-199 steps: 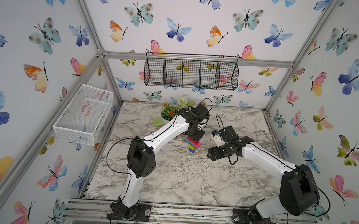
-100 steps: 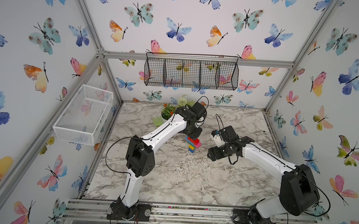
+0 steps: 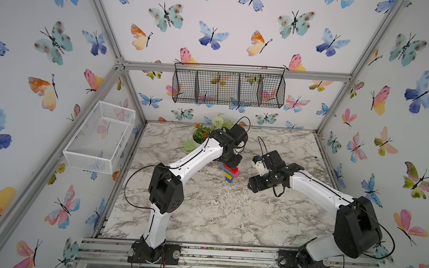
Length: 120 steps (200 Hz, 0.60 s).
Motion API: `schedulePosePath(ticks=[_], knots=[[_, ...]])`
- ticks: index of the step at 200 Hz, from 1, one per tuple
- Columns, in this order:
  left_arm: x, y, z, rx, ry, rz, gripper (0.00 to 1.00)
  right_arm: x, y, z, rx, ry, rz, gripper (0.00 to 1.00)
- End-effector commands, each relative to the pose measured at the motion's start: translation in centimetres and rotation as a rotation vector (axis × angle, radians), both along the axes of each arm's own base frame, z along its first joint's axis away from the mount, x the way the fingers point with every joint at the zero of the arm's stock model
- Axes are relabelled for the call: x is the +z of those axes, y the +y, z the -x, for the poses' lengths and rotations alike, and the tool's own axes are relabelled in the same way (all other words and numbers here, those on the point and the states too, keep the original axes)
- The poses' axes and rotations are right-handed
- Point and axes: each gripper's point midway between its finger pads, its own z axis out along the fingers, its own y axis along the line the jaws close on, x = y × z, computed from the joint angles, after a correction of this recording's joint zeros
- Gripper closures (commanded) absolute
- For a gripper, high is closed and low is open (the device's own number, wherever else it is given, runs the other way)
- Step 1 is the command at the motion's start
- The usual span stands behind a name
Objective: Assemble a spoon with lego
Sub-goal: Assemble the lego brick with the lego brick.
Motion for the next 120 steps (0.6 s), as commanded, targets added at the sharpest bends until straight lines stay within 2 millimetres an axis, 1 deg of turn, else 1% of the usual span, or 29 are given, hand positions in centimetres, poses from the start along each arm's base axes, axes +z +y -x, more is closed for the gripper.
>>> schedulePosePath(ticks=[1, 31, 65, 98, 120], knots=[[-0.2, 0.8, 1.3, -0.002, 0.025, -0.016, 0.77, -0.5, 0.0, 0.3, 0.012, 0.017, 0.0, 0.14], [-0.3, 0.8, 1.4, -0.004, 0.025, -0.012, 0.77, -0.5, 0.0, 0.4, 0.012, 0.017, -0.002, 0.14], [-0.4, 0.4, 0.9, 0.0, 0.011, -0.007, 0.78, -0.5, 0.0, 0.3, 0.014, 0.016, 0.0, 0.14], [1.0, -0.4, 0.1, 0.007, -0.028, 0.027, 0.78, -0.7, 0.0, 0.3, 0.012, 0.021, 0.003, 0.14], [1.6, -0.7, 0.0, 0.004, -0.033, 0.047, 0.78, -0.7, 0.0, 0.3, 0.013, 0.02, 0.003, 0.14]])
